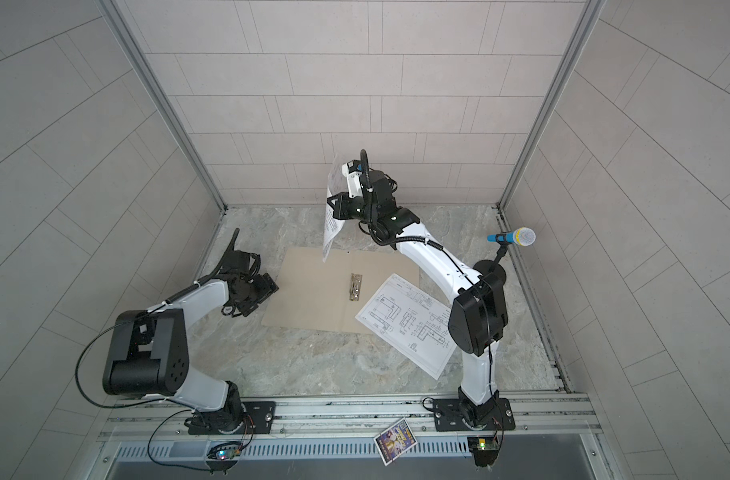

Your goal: Put the files into the folder

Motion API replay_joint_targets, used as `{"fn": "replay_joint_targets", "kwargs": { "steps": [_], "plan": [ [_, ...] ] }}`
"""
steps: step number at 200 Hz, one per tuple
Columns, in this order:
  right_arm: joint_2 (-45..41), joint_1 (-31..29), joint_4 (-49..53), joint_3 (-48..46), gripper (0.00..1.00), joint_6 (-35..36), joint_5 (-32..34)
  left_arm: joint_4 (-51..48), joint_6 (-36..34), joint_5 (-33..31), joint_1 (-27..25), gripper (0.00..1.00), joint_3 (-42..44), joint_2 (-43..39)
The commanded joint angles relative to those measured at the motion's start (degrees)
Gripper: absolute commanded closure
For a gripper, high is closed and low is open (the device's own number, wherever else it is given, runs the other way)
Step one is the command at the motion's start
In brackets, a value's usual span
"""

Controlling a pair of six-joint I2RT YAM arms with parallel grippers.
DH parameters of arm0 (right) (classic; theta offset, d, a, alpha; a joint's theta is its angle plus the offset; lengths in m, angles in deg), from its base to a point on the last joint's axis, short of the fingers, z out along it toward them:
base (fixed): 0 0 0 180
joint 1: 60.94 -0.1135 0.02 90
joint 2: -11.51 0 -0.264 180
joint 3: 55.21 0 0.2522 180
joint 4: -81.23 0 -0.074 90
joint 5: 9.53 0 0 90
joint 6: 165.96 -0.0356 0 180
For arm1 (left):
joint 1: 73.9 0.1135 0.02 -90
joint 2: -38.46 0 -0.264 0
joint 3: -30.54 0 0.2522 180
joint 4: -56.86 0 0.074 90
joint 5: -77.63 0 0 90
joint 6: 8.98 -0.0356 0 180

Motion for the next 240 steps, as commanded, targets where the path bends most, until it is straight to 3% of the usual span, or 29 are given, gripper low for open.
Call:
{"fn": "replay_joint_targets", "kwargs": {
  "steps": [1,39,88,145,240],
  "plan": [
    [0.2,0.3,-5.0,-5.8,1.0,-0.8,1.6,3.2,1.5,2.7,0.8,0.14,1.2,0.1],
    [2.2,1.3,-17.2,-21.3,1.0,-5.5,3.8,4.9,1.1,6.3,0.8,0.16,3.4,0.4],
    [5.0,1.5,-20.9,-27.4,1.0,-4.7,8.6,6.9,1.7,8.3,0.9,0.17,7.0,-0.6],
    [8.0,0.1,-21.5,-24.7,1.0,-4.4,16.0,11.7,5.6,12.5,0.9,0.18,10.9,-1.3],
    [16.2,-4.0,-29.4,-17.7,1.0,-5.0,18.3,18.0,10.2,18.1,0.7,0.19,15.5,-3.3]
  ]
}}
